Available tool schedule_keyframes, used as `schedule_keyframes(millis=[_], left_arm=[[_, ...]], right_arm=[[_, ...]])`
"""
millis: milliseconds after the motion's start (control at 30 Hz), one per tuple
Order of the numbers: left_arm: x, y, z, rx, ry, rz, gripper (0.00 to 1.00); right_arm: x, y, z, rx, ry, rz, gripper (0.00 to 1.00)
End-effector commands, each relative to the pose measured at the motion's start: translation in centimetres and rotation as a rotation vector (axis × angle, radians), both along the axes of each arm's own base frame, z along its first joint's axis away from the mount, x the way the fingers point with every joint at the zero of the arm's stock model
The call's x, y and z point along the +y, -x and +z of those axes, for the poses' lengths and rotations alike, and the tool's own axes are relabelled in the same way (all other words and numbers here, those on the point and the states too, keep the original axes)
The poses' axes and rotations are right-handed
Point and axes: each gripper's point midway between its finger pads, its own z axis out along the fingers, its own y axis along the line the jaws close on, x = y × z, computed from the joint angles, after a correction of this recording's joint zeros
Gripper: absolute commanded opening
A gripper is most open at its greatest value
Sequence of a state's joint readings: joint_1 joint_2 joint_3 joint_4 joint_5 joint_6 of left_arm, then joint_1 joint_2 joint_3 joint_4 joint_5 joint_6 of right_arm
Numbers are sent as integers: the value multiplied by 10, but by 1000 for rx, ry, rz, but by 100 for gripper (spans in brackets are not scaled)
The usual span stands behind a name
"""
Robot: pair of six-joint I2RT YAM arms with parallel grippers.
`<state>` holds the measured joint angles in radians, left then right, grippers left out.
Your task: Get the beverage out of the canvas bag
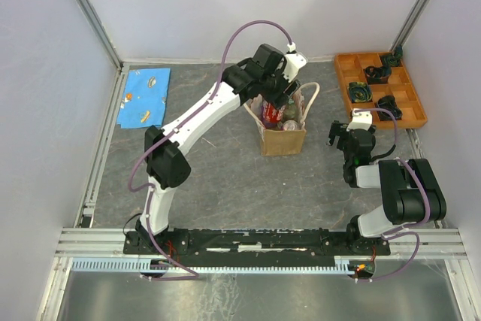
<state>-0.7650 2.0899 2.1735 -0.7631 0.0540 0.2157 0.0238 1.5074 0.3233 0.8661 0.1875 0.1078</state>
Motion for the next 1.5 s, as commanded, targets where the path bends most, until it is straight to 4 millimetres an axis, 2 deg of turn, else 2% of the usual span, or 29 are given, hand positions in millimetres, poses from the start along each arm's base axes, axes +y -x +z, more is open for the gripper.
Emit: schedule_keyframes(millis=[0,167,433,700,833,1100,1200,1333,1467], left_arm=[[8,-6,83,-194,96,-3,3],[13,-2,109,-239,139,4,3],[30,4,160,-358,210,44,3],[46,-1,173,-404,193,94,3],[75,-17,181,-425,185,168,3],[158,-53,203,-477,187,354,3],[188,-67,204,-484,204,416,3],[214,-80,194,-461,226,470,3],[220,-91,165,-409,231,492,3]], right_arm=[[-1,-10,15,-50,4,-1,99],[-1,-10,15,-50,4,-1,99],[-1,-10,15,-50,4,0,99],[-1,-10,15,-51,4,0,99],[-1,-10,15,-50,3,0,99],[-1,-10,15,-50,5,-1,99],[-1,-10,15,-50,4,-2,99],[-1,-10,15,-51,5,-1,99],[-1,-10,15,-51,4,-1,99]])
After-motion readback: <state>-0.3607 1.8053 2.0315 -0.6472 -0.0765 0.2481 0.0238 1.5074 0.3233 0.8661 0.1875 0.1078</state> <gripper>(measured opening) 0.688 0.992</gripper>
